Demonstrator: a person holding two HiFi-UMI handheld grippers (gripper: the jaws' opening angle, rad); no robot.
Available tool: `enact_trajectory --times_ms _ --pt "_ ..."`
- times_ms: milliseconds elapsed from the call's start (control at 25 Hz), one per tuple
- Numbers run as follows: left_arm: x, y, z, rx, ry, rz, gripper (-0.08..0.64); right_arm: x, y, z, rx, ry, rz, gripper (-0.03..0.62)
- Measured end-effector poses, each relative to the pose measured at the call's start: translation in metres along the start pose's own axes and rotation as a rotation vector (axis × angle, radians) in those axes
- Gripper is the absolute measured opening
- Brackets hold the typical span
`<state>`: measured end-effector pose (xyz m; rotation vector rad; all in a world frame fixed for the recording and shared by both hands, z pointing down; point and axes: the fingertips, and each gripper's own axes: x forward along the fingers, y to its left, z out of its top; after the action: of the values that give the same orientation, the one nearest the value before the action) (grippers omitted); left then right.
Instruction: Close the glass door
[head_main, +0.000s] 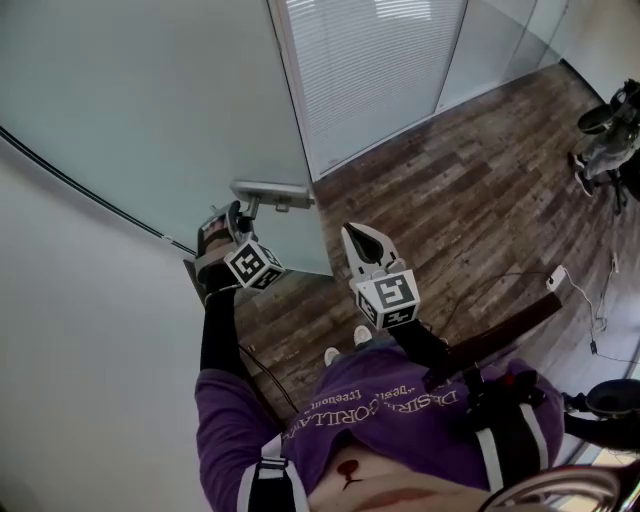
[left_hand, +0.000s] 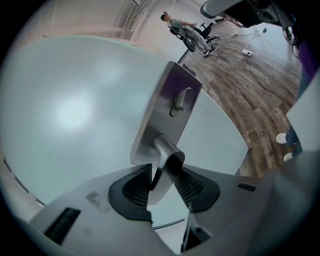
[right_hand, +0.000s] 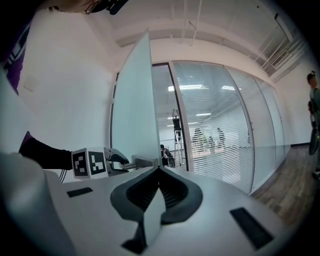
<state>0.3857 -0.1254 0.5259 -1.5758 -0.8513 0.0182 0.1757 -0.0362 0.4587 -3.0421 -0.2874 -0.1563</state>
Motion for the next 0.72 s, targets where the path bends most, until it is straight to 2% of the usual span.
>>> enact_trajectory --times_ms 360,720 --pt "0.017 0.002 0.009 -0.05 -0.005 0.007 0.132 0.003 -0.004 -0.012 0.005 0.012 0.043 -0.003" --pt "0.037 0.008 0.013 -0.072 0.003 0.003 0.133 0.009 -0.021 -0.023 0.02 0.027 0.025 -0.003"
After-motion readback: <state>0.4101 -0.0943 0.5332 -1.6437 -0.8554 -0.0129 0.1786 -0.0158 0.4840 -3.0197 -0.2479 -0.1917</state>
